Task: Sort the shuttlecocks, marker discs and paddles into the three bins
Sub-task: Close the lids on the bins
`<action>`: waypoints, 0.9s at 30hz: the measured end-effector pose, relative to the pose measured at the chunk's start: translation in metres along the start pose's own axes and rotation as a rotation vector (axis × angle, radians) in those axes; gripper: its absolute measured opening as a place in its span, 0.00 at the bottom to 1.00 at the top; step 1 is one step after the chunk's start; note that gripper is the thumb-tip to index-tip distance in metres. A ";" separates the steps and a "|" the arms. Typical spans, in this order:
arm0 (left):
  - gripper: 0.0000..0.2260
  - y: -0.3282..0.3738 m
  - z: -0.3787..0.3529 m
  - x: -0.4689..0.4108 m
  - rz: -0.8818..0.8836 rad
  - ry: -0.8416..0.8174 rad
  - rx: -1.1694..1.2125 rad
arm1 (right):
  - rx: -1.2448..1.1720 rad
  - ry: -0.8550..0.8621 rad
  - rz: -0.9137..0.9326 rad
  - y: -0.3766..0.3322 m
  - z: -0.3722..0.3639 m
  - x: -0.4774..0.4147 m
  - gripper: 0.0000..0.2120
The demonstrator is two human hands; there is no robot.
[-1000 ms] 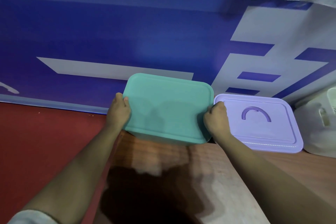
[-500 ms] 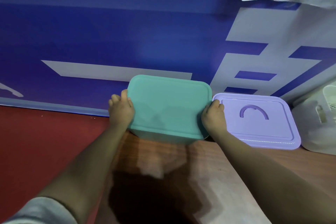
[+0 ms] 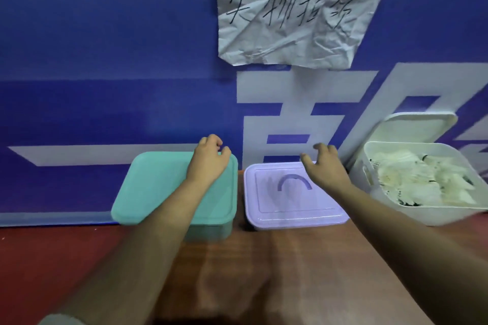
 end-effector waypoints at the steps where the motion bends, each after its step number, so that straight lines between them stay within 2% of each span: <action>1: 0.09 0.024 -0.014 0.003 -0.021 -0.013 0.008 | 0.013 0.017 0.009 0.015 0.019 -0.003 0.26; 6: 0.09 0.141 -0.099 0.026 -0.091 -0.088 -0.001 | 0.014 0.086 0.058 0.105 0.110 -0.025 0.25; 15: 0.13 0.308 -0.248 0.051 -0.106 -0.143 -0.016 | 0.101 0.054 0.093 0.257 0.235 -0.085 0.27; 21: 0.20 0.364 -0.314 0.036 -0.087 -0.182 -0.078 | 0.147 0.004 0.107 0.308 0.246 -0.126 0.26; 27: 0.19 0.369 -0.360 0.014 -0.007 -0.237 -0.151 | 0.045 -0.088 0.023 0.348 0.223 -0.156 0.33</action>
Point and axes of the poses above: each hand's wrist, its own x-axis away from the middle knuckle, its own z-axis out of the back of the hand, y = z × x, the point moved 9 cm from there along -x, towards the middle knuckle, and after that the axes turned 6 degrees about z, right-handed, at the moved point
